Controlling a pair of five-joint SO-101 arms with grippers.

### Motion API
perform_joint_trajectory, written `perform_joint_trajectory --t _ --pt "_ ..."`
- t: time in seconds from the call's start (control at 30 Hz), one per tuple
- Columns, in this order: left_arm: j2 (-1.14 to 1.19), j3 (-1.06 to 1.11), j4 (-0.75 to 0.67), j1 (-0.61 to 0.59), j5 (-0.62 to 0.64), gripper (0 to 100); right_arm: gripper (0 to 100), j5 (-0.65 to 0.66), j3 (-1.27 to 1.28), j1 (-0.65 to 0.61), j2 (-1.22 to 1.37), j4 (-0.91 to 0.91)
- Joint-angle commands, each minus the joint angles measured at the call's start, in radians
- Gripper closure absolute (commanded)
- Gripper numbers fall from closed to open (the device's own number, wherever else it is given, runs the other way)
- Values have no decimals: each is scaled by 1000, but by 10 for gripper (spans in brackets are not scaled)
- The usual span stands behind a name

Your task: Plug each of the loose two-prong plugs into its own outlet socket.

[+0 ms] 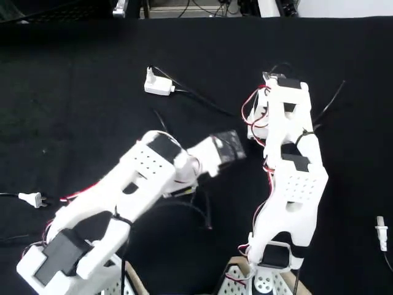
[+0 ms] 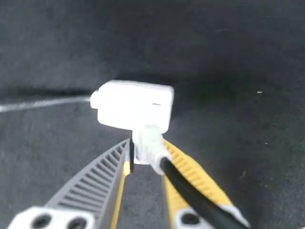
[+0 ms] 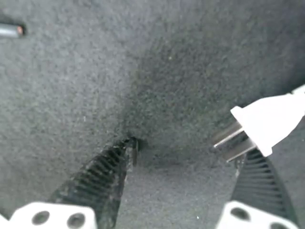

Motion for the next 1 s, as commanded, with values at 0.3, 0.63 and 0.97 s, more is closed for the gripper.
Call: perform_joint_trajectory --t 0.3,0.63,0.97 --pt "-5 -8 3 2 -239 970 669 -43 4 9 10 -38" --pt "5 -99 -5 -82 -310 970 669 -48 4 9 10 -41" --pt "6 -54 -144 -74 5 970 669 -46 4 9 10 -41"
